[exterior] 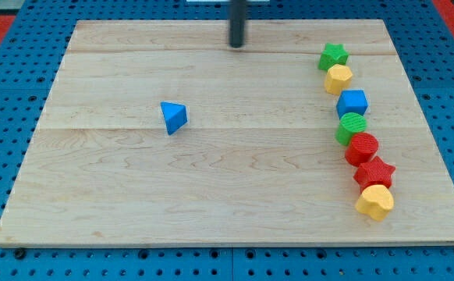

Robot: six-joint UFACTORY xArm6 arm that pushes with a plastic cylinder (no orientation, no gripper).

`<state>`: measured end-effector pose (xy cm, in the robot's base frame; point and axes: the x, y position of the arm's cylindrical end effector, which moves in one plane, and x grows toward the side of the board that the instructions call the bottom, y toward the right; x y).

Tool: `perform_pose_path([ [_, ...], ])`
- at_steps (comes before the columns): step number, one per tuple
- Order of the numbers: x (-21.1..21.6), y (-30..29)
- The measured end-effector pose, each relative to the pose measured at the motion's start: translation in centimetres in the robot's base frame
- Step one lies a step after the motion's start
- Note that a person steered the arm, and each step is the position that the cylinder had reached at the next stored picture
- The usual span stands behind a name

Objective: Move the blue triangle in a vertical line above the green star

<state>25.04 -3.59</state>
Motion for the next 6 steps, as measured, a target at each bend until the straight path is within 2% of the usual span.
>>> perform_pose_path([
  [1,4.7,-10.2],
  [2,15.3,-13.6],
  [3,18.4,-9.2],
  [4,18.3,-5.7],
  [5,19.0,-3.7],
  [6,17.9,-2.8],
])
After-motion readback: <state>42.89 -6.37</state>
